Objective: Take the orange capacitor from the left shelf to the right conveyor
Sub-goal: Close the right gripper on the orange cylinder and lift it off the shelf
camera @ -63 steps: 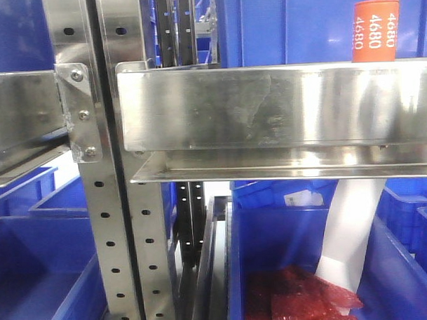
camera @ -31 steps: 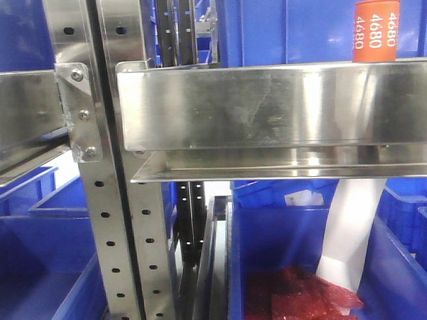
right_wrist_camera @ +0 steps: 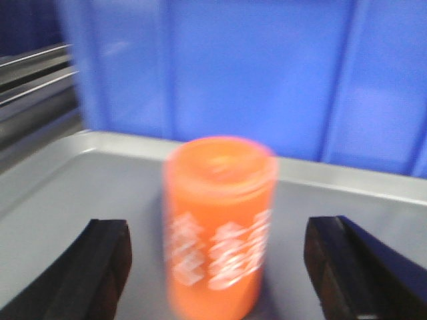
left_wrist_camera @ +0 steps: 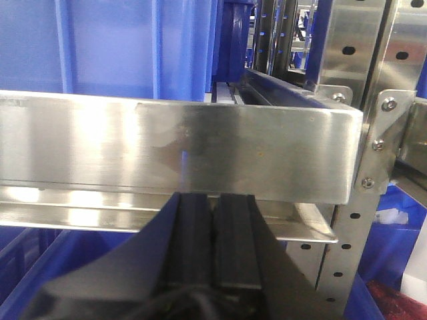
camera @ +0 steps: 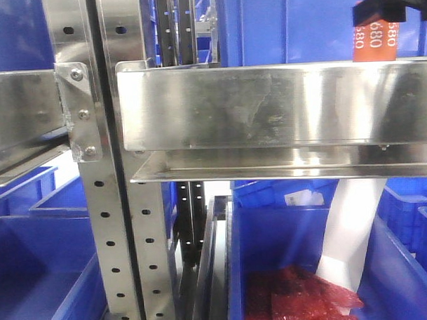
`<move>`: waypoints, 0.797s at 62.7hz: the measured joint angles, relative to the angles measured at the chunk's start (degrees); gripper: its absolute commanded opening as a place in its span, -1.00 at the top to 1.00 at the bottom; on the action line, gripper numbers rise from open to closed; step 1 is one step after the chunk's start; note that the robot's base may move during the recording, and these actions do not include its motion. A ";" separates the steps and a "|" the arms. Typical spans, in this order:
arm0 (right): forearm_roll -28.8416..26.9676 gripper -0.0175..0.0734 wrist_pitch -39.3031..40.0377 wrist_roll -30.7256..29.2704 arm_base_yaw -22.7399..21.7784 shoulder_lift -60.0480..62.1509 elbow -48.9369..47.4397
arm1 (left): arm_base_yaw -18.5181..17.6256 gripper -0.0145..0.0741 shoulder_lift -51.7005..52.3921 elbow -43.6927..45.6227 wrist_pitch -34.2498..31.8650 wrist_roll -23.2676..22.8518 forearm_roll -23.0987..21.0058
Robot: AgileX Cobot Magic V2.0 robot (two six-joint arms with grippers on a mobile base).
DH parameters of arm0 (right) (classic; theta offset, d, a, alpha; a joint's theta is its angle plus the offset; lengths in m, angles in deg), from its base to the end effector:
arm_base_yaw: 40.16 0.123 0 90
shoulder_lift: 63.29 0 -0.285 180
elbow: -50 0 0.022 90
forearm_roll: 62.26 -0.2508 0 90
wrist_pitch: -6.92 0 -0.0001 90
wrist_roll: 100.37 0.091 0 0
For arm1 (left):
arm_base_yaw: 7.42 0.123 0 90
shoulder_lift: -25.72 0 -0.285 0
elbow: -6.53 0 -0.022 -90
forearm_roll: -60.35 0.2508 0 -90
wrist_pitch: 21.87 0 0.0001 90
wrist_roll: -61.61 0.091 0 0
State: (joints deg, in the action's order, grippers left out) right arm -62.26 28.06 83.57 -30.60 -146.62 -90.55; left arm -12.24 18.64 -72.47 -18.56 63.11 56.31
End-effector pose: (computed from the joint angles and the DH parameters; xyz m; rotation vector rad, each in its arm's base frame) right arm 0.2749 0.0463 0.2703 -0.0871 1.7750 0.1702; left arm 0.0566 -0.0052 0.1981 0.0344 1.5606 -0.1044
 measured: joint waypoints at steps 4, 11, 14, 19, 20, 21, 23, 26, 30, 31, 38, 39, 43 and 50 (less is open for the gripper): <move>0.00 -0.76 0.34 0.79 -0.04 -0.97 -0.83 | 0.00 0.96 0.00 0.00 0.00 0.00 0.00; 0.00 -0.76 1.13 3.69 -0.04 -3.02 -1.90 | 0.00 0.96 0.00 0.00 0.00 0.00 0.00; 0.00 -0.76 1.56 4.35 -0.04 -3.80 -2.16 | 0.00 0.96 0.00 0.00 0.00 0.00 0.00; 0.00 -0.76 2.41 4.82 -0.04 -5.14 -2.52 | 0.00 0.96 0.00 0.00 0.00 0.00 0.00; 0.00 -0.76 2.53 4.82 -0.04 -5.38 -2.64 | 0.00 0.96 0.00 0.00 0.00 0.00 0.00; 0.00 -0.76 2.81 4.97 -0.04 -5.79 -2.66 | 0.00 0.96 0.00 0.00 0.00 0.00 0.00; 0.00 -0.76 2.94 4.96 -0.04 -6.35 -2.80 | 0.00 0.96 0.00 0.00 0.00 0.00 0.00; 0.00 -0.76 3.38 4.96 -0.04 -7.35 -2.94 | 0.00 0.96 0.00 0.00 0.00 0.00 0.00; 0.00 -0.76 3.86 5.09 -0.04 -8.71 -3.21 | 0.00 0.96 0.00 0.00 0.00 0.00 0.00; 0.00 -0.76 4.06 5.09 -0.04 -9.03 -3.37 | 0.00 0.96 0.00 0.00 0.00 0.00 0.00; 0.00 -0.62 4.71 5.09 -0.04 -11.52 -4.60 | 0.00 0.96 0.00 0.00 0.00 0.00 0.00; 0.00 -0.58 4.71 5.09 -0.04 -11.76 -4.74 | 0.00 0.96 0.00 0.00 0.00 0.00 0.00; 0.00 -0.35 4.71 5.09 -0.04 -12.48 -5.11 | 0.00 0.96 0.00 0.00 0.00 0.00 0.00; 0.00 0.10 4.60 5.09 -0.04 -12.51 -5.60 | 0.00 0.96 0.00 0.00 0.00 0.00 0.00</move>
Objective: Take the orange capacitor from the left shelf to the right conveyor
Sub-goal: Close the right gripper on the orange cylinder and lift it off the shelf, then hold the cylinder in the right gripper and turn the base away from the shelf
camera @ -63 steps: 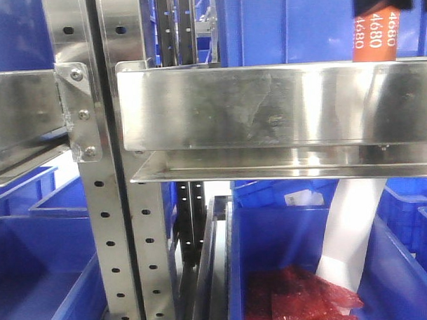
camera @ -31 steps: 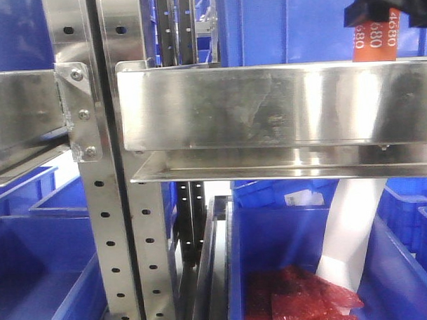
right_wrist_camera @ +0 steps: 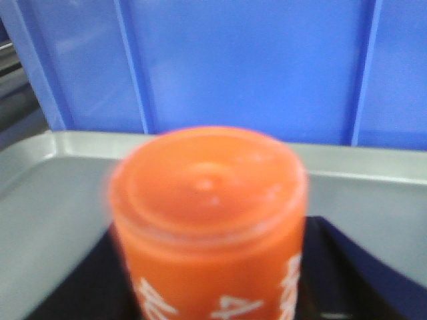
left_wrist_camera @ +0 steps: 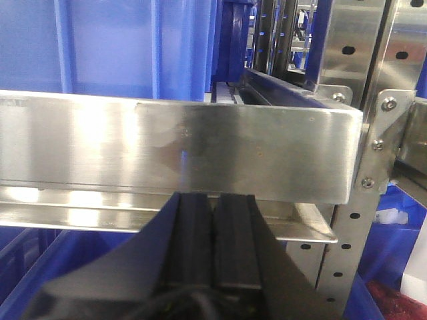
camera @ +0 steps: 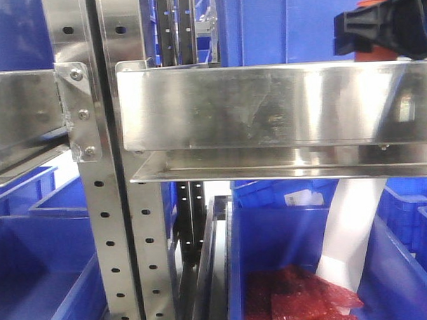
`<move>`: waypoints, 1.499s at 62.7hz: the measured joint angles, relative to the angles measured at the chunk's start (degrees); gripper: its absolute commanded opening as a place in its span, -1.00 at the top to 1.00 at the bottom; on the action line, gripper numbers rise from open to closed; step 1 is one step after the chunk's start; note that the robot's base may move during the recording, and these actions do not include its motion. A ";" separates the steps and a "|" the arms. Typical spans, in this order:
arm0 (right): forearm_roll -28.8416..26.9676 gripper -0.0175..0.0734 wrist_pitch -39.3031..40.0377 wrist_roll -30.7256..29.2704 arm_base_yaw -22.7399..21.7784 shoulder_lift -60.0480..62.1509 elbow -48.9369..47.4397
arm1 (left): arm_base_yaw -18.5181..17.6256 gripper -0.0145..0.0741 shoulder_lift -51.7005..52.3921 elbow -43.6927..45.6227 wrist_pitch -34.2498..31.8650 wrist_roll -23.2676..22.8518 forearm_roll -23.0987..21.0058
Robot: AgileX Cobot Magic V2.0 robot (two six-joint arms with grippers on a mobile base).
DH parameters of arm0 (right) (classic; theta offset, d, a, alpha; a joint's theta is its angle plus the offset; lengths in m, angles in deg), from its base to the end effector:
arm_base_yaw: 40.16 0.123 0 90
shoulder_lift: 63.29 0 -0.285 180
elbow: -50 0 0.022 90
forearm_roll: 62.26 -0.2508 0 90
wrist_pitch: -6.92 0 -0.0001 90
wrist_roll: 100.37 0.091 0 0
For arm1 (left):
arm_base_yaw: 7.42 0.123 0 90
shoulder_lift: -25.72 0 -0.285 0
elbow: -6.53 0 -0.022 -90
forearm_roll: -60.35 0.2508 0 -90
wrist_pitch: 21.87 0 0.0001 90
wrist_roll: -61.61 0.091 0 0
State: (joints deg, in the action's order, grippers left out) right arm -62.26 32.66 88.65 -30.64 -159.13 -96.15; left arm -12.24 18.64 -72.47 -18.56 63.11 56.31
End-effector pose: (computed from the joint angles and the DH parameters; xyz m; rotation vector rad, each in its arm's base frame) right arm 0.3199 0.0536 0.2412 -0.0079 1.8202 0.2293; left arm 0.0566 -0.0052 0.1981 0.0344 1.5606 -0.1044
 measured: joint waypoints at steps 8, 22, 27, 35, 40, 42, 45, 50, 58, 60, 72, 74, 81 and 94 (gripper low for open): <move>0.00 0.36 -0.12 0.11 0.00 0.14 -0.28 | 0.00 0.96 0.00 0.00 0.00 0.00 0.00; 2.39 0.35 -4.89 0.11 0.00 5.85 -0.28 | 0.00 0.96 0.00 0.00 0.00 0.00 0.00; 2.65 0.35 -8.50 0.11 0.00 10.23 -0.28 | 0.00 0.96 0.00 0.00 0.00 0.00 0.00; 3.30 0.35 -15.93 0.11 0.00 18.59 -0.28 | 0.00 0.96 0.00 0.00 0.00 0.00 0.00; 3.44 0.35 -21.04 0.11 0.00 24.63 0.17 | 0.00 0.96 0.00 0.00 0.00 0.00 0.00; 3.53 0.35 -23.54 0.11 0.00 26.89 0.37 | 0.00 0.96 0.00 0.00 0.00 0.00 0.00; 3.53 0.35 -26.58 0.11 0.00 30.82 1.04 | 0.00 0.96 0.00 0.00 0.00 0.00 0.00; 3.53 0.35 -31.98 -0.29 0.00 36.37 2.28 | 0.00 0.96 0.00 0.00 0.00 0.00 0.00; 3.53 0.35 -39.67 -2.43 0.00 46.62 5.11 | 0.00 0.96 0.00 0.00 0.00 0.00 0.00; 3.53 0.35 -41.59 -2.95 0.00 48.77 5.83 | 0.00 0.96 0.00 0.00 0.00 0.00 0.00; 3.53 0.35 -49.58 -4.49 0.00 62.14 10.56 | 0.00 0.96 0.00 0.00 0.00 0.00 0.00; 3.53 0.35 -50.92 -4.64 0.00 64.04 11.25 | 0.00 0.96 0.00 0.00 0.00 0.00 0.00; 3.53 0.35 -54.49 -4.85 0.00 70.85 13.09 | 0.00 0.96 0.00 0.00 0.00 0.00 0.00; 3.53 0.35 -57.52 -4.85 0.00 80.74 13.50 | 0.00 0.96 0.00 0.00 0.00 0.00 0.00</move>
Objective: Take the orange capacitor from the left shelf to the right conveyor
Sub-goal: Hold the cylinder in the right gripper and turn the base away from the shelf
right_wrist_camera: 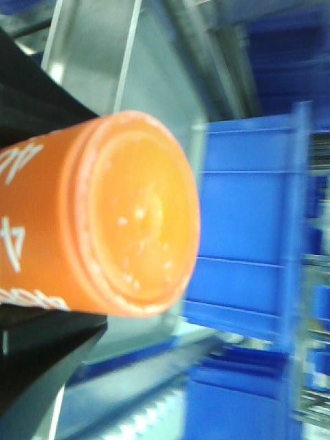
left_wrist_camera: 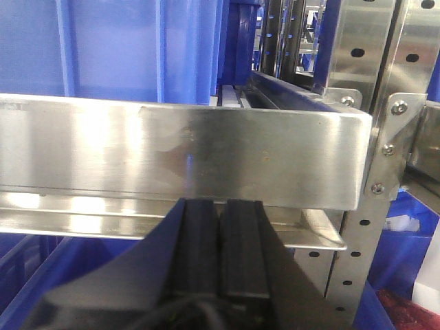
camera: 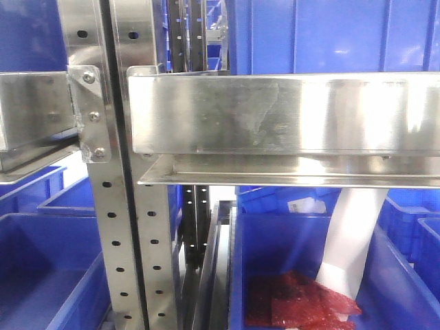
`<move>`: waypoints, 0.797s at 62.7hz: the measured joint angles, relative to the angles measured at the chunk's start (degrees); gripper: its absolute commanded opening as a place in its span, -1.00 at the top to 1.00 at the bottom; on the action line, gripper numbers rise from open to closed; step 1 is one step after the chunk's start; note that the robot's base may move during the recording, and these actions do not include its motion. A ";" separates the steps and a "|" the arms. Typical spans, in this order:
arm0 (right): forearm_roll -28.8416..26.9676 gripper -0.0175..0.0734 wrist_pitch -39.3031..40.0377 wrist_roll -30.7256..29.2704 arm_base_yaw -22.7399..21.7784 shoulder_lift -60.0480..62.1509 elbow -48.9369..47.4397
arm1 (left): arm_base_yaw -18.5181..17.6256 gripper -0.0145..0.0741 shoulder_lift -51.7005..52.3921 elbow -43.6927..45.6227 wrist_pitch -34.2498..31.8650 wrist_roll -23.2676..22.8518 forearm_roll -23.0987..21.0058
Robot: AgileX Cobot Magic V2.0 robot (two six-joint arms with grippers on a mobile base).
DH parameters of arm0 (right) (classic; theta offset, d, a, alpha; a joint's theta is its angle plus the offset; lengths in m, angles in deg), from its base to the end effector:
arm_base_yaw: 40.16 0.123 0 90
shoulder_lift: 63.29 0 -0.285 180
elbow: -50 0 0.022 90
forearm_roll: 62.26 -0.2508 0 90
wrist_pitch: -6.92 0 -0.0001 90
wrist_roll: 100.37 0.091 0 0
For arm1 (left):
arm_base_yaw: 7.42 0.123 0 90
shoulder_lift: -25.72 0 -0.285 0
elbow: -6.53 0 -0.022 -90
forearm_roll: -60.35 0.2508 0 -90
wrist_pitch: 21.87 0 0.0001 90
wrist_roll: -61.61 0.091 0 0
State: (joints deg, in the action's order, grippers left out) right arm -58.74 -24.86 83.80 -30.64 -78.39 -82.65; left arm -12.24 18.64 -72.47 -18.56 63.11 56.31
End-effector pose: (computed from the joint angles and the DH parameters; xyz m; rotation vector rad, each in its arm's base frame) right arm 0.0278 0.0017 0.3260 -0.0950 1.6423 0.1160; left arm 0.0566 -0.0052 0.1981 0.0344 1.5606 -0.1044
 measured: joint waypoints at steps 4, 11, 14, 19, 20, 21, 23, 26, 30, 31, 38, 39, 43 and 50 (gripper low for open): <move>0.00 0.35 -0.27 0.00 0.00 1.39 0.00 | 0.00 0.96 0.00 0.00 0.00 0.00 0.00; 0.00 0.35 -0.36 -0.08 0.00 2.13 0.00 | 0.00 0.96 0.00 0.00 0.00 0.00 0.00; 0.00 0.35 -0.50 -0.08 0.00 2.13 0.00 | 0.00 0.96 0.00 0.00 0.00 0.00 0.00; 0.00 0.35 -0.50 -0.13 0.00 2.13 0.00 | 0.00 0.96 0.00 0.00 0.00 0.00 0.00; 0.00 0.35 -0.50 -0.13 0.00 2.13 0.00 | 0.00 0.96 0.00 0.00 0.00 0.00 0.00; 0.00 0.35 -0.50 -0.13 0.00 2.13 0.00 | 0.00 0.96 0.00 0.00 0.00 0.00 0.00; 0.00 0.35 -0.50 -0.13 0.00 2.13 0.00 | 0.00 0.96 0.00 0.00 0.00 0.00 0.00; 0.00 0.35 -0.50 -0.13 0.00 2.13 0.00 | 0.00 0.96 0.00 0.00 0.00 0.00 0.00; 0.00 0.35 -0.53 -0.13 0.00 2.13 0.00 | 0.00 0.96 0.00 0.00 0.00 0.00 0.00; 0.00 0.35 -0.53 -0.13 0.00 2.13 0.00 | 0.00 0.96 0.00 0.00 0.00 0.00 0.00; 0.00 0.35 -0.53 -0.22 0.00 2.13 0.00 | 0.00 0.96 0.00 0.00 0.00 0.00 0.00; 0.00 0.35 -0.53 -0.22 0.00 2.13 0.00 | 0.00 0.96 0.00 0.00 0.00 0.00 0.00; 0.00 0.35 -0.53 -0.22 0.00 2.13 0.00 | 0.00 0.96 0.00 0.00 0.00 0.00 0.00; 0.00 0.35 -0.53 -0.22 0.00 2.13 0.00 | 0.00 0.96 0.00 0.00 0.00 0.00 0.00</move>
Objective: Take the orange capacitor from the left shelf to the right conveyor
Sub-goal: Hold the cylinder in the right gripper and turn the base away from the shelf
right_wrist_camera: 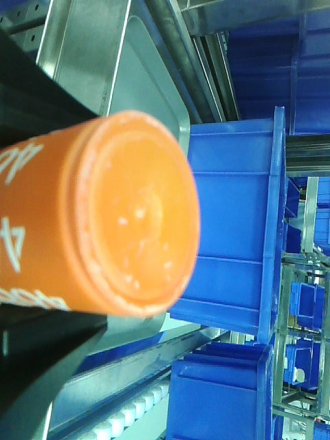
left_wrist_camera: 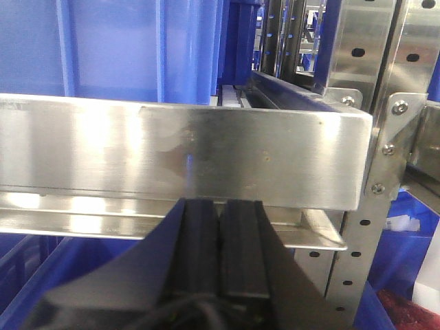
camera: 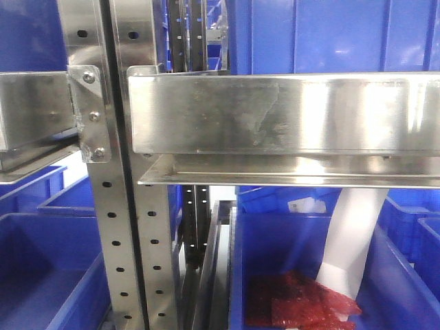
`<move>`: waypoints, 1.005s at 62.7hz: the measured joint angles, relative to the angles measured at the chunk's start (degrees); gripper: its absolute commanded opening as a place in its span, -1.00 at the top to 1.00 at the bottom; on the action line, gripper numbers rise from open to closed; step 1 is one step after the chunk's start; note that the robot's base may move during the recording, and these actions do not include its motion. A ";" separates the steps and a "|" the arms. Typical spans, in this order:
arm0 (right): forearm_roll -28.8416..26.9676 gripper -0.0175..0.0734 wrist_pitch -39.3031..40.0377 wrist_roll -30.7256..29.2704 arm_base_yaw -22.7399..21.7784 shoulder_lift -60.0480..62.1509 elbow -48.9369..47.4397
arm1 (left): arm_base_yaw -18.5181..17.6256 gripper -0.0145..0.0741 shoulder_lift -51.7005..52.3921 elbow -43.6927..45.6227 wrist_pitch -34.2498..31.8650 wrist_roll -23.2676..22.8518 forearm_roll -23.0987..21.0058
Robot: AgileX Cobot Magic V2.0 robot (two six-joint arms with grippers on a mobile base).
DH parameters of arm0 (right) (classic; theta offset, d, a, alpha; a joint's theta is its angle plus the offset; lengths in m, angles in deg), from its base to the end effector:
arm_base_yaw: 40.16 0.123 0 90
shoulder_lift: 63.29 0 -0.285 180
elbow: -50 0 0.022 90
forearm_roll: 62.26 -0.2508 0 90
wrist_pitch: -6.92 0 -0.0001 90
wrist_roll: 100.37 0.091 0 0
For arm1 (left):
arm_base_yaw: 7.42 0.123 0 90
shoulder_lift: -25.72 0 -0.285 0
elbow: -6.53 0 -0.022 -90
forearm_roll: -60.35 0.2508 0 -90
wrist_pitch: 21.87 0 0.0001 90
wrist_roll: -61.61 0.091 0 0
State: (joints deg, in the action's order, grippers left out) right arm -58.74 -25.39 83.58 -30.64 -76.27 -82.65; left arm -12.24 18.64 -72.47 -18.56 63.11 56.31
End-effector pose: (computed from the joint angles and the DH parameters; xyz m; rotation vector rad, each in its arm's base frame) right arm 0.0204 0.0004 0.3261 -0.0952 1.6144 0.1149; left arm 0.0566 -0.0052 0.1981 0.0344 1.5606 -0.1044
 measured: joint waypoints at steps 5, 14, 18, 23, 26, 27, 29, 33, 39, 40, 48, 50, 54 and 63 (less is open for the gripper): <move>0.00 0.35 0.00 0.00 0.00 0.00 0.00 | 0.00 0.96 0.00 0.00 0.00 0.00 0.00; 0.00 0.35 -0.10 0.00 0.00 0.00 0.00 | 0.00 0.96 0.00 0.00 0.00 0.00 0.00; 0.00 0.35 -0.10 0.00 0.00 0.00 0.00 | 0.00 0.96 0.00 0.00 0.00 0.00 0.00; 0.00 0.35 -0.10 0.00 0.00 0.00 0.00 | 0.00 0.96 0.00 0.00 0.00 0.00 0.00; 0.00 0.35 -0.10 0.00 0.00 0.00 0.00 | 0.00 0.96 0.00 0.00 0.00 0.00 0.00; 0.00 0.35 -0.10 0.00 0.00 0.00 0.00 | 0.00 0.96 0.00 0.00 0.00 0.00 0.00; 0.00 0.35 -0.10 0.00 0.00 0.00 0.00 | 0.00 0.96 0.00 0.00 0.00 0.00 0.00; 0.00 0.35 -0.10 0.00 0.00 0.00 0.00 | 0.00 0.96 0.00 0.00 0.00 0.00 0.00; 0.00 0.35 -0.10 0.00 0.00 0.00 0.00 | 0.00 0.96 0.00 0.00 0.00 0.00 0.00; 0.00 0.35 -0.10 0.00 0.00 0.00 0.00 | 0.00 0.96 0.00 0.00 0.00 0.00 0.00; 0.00 0.35 -0.10 0.00 0.00 0.00 0.00 | 0.00 0.96 0.00 0.00 0.00 0.00 0.00; 0.00 0.35 -0.10 0.00 0.00 0.00 0.00 | 0.00 0.96 0.00 0.00 0.00 0.00 0.00; 0.00 0.35 -0.10 0.00 0.00 0.00 0.00 | 0.00 0.96 0.00 0.00 0.00 0.00 0.00; 0.00 0.35 -0.10 0.00 0.00 0.00 0.00 | 0.00 0.96 0.00 0.00 0.00 0.00 0.00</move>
State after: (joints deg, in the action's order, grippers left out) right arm -58.74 -25.49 83.58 -30.64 -76.27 -82.65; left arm -12.24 18.64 -72.47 -18.56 63.11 56.31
